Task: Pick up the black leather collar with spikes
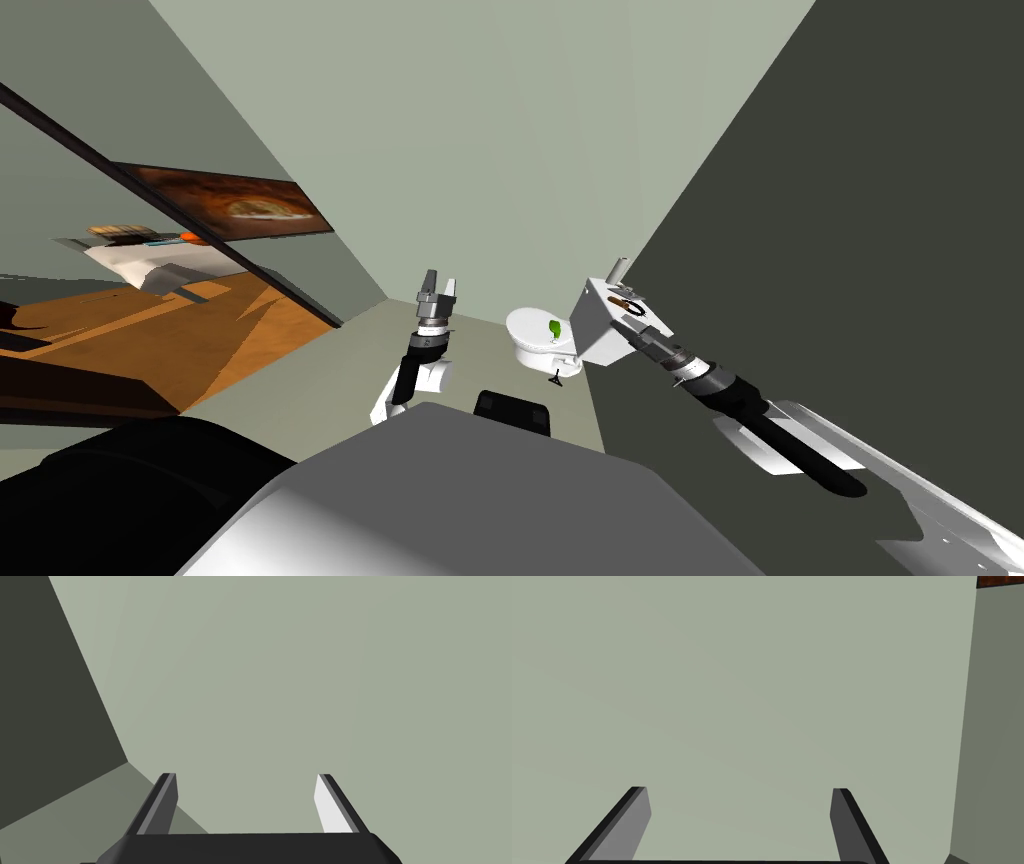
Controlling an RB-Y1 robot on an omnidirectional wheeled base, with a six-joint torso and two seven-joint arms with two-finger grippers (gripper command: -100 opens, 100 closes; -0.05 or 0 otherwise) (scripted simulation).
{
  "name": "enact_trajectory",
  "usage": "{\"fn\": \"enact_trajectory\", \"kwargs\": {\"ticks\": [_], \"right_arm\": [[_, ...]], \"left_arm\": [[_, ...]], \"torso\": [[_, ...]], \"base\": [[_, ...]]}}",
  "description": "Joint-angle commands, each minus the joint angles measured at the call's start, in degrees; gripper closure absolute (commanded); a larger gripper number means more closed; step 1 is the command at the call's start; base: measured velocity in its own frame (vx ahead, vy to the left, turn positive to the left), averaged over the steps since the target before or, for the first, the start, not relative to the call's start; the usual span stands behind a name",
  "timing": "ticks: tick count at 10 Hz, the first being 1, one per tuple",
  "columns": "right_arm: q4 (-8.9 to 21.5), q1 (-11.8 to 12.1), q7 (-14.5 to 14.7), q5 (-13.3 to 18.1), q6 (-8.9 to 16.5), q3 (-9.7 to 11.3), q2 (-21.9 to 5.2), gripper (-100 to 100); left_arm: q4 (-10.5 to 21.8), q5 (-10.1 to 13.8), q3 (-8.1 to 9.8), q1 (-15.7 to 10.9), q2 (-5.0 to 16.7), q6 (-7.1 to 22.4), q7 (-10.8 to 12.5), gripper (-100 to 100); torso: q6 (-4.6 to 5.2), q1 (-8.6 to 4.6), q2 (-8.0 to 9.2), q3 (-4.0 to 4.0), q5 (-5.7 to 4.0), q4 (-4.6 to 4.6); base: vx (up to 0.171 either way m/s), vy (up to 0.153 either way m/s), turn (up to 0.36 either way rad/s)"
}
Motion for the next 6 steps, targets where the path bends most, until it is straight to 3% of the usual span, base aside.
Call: {"fn": "enact_trajectory", "kwargs": {"ticks": [1,2,5,6], "right_arm": [[0.68,0.37,0.45,0.56,-0.13,-0.07,-2.86,-100],[3.0,0.53,1.08,1.74,-0.72,0.23,-4.64,-100],[5.36,0.74,1.61,2.97,-1.26,0.64,-9.94,-100],[7.76,1.0,2.03,4.25,-1.76,1.16,-11.72,-100]], "left_arm": [[0.0,0.0,0.0,0.0,0.0,0.0,0.0,0],[0.0,0.0,0.0,0.0,0.0,0.0,0.0,0],[0.0,0.0,0.0,0.0,0.0,0.0,0.0,0],[0.0,0.0,0.0,0.0,0.0,0.0,0.0,0]], "torso": [[0.0,0.0,0.0,0.0,0.0,0.0],[0.01,0.0,0.0,0.0,0.01,0.0],[0.0,-0.08,-0.08,-0.05,-0.01,-0.02],[0.01,-0.1,-0.07,-0.04,-0.02,-0.02]], "base": [[-0.003,0.067,0.015],[0.004,0.064,0.041],[0.014,0.044,0.036],[0.018,0.043,0.074]]}}
